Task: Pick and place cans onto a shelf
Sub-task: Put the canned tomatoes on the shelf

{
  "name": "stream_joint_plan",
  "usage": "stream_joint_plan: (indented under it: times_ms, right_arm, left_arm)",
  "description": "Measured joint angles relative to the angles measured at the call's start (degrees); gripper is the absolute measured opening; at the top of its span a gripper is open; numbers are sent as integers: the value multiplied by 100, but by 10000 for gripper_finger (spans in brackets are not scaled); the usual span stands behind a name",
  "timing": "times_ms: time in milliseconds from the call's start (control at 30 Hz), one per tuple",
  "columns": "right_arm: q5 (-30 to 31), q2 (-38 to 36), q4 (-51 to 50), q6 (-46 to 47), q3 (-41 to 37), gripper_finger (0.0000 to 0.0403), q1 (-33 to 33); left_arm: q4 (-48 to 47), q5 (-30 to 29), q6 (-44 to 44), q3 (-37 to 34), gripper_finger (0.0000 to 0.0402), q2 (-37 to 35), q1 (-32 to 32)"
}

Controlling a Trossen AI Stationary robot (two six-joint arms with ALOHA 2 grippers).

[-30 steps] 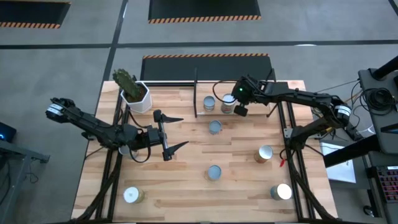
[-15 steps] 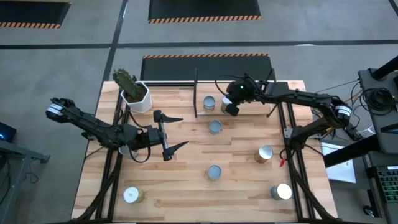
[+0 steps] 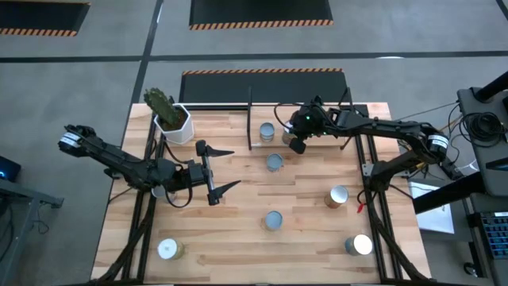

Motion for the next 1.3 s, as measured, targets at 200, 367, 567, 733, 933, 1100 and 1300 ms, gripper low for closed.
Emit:
stream_joint_plan:
  times_ms: [200, 367, 567, 733, 933, 1100, 1300]
  right_arm:
    - [-39, -81, -205, -564, 49, 9, 2]
    - [-37, -77, -71, -525, 155, 9, 0]
    - [-39, 81, -20, -486, 143, 9, 2]
    - [-39, -28, -66, -410, 292, 9, 2]
    - [-47, -272, -1195, -296, 757, 9, 2]
    - [-93, -314, -2428, -199, 889, 9, -18]
    - [-289, -249, -2363, -146, 526, 9, -113]
  left_arm:
    - [0, 0, 0, 0, 386, 0, -1]
    - [0, 0, 0, 0, 386, 0, 0]
    - [0, 0, 0, 0, 386, 0, -1]
    - [0, 0, 0, 0, 386, 0, -2]
    - [0, 0, 0, 0, 386, 0, -1]
    - [0, 0, 0, 0, 386, 0, 0]
    - [-1, 0, 0, 0, 386, 0, 0]
